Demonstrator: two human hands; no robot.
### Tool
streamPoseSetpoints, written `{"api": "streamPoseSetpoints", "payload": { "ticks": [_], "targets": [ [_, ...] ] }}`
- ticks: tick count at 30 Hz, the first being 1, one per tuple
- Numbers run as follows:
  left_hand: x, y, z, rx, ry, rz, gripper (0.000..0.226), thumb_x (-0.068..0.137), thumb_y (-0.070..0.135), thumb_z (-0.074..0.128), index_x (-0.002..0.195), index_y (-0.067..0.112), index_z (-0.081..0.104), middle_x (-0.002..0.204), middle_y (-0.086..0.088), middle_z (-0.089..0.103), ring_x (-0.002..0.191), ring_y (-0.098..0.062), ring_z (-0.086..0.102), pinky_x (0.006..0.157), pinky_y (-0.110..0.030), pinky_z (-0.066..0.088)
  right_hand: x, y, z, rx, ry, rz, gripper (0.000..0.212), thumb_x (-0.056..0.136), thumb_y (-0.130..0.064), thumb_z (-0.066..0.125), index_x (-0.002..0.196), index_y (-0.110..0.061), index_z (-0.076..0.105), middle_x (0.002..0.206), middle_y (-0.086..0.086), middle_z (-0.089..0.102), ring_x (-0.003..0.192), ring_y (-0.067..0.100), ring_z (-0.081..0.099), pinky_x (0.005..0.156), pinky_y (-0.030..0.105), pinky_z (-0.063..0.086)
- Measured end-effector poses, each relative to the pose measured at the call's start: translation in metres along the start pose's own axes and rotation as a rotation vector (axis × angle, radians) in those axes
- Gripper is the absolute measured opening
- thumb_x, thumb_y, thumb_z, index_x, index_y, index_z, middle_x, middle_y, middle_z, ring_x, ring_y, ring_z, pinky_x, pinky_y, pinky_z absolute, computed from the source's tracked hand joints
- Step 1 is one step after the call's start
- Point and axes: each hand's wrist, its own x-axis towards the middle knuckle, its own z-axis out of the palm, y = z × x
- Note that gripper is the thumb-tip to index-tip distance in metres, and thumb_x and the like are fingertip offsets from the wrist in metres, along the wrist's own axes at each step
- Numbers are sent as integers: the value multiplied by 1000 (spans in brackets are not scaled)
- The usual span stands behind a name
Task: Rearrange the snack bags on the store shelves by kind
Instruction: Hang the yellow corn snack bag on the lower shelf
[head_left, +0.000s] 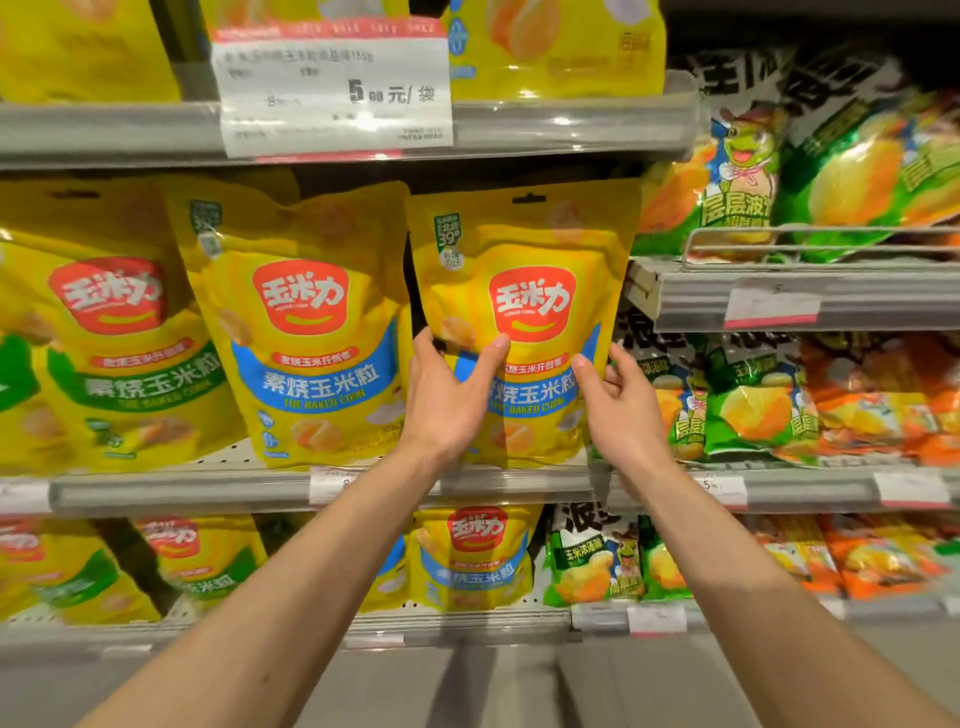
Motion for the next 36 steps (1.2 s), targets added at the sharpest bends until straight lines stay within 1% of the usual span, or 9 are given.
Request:
{"api": "streamPoseSetpoints", "payload": {
  "ticks": [4, 7, 9, 12, 17, 20, 27, 31, 36],
  "targets": [
    [0, 7, -2, 6, -65, -51, 124, 57, 97, 55, 155, 25, 32, 152, 4, 52, 138, -19, 52, 114, -49, 47, 0, -4, -3, -22, -35, 25, 60, 103, -44, 52, 156, -24, 32, 139, -5, 56, 94, -2, 63, 50, 5, 46],
    [2, 9, -3, 45, -81, -72, 129, 54, 99, 52, 158, 26, 29, 154, 3, 50, 140, -21, 51, 114, -51, 46, 3, -2, 3, -71, -11, 37, 83, 93, -63, 56, 160, -26, 23, 153, -4, 45, 122, 13, 57, 52, 5, 49],
    [5, 8, -2, 85, -96, -104, 139, 47, 107, 45, 159, 26, 29, 155, 2, 49, 141, -23, 50, 114, -52, 45, 4, 0, 7, -132, 2, 4, 104, 73, -89, 54, 156, -35, 25, 155, -7, 45, 130, 25, 56, 73, 25, 63],
    [12, 8, -1, 127, -127, -161, 145, 45, 111, 39, 159, 23, 30, 155, -1, 50, 141, -25, 50, 114, -52, 44, 3, -3, 6, -198, 25, 9, 117, 57, -103, 46, 152, -39, 26, 153, -8, 48, 126, 37, 61, 98, 51, 55],
    [-4, 12, -8, 134, -130, -138, 111, 83, 86, 48, 166, 20, 15, 168, -2, 33, 153, -25, 34, 123, -50, 34, -11, -10, 2, -265, 65, 15, 99, 84, -77, 54, 160, -24, 20, 162, 2, 32, 147, 22, 35, 118, 50, 36],
    [-16, 7, -20, 170, -82, -72, 91, 95, 71, 51, 164, 20, 21, 166, 0, 36, 152, -21, 37, 123, -47, 34, -31, -8, 3, -306, 187, -89, 83, 93, -62, 56, 158, -19, 26, 159, 4, 33, 146, 22, 34, 118, 44, 33],
    [-58, -4, -101, 257, 194, 41, 32, 98, 48, 64, 120, 25, 62, 113, 6, 68, 102, -11, 65, 94, -38, 53, -79, -13, 52, -308, 298, -374, 49, 95, -38, 66, 134, -12, 50, 128, 8, 53, 120, 28, 54, 101, 50, 46],
    [-60, -18, -152, 284, 322, 15, 41, 95, 44, 70, 126, 22, 57, 118, 0, 65, 99, -10, 63, 96, -43, 54, -88, -21, 95, -366, 70, -386, 39, 95, -41, 65, 124, -14, 58, 118, 4, 59, 107, 27, 60, 94, 47, 50],
    [-38, -34, -184, 369, 324, -29, 77, 95, 50, 67, 157, 18, 34, 155, -9, 45, 141, -25, 44, 116, -49, 40, -68, -36, 140, -426, -83, -276, 63, 96, -48, 60, 146, -13, 46, 144, 9, 51, 131, 28, 52, 107, 41, 43]
  ]
}}
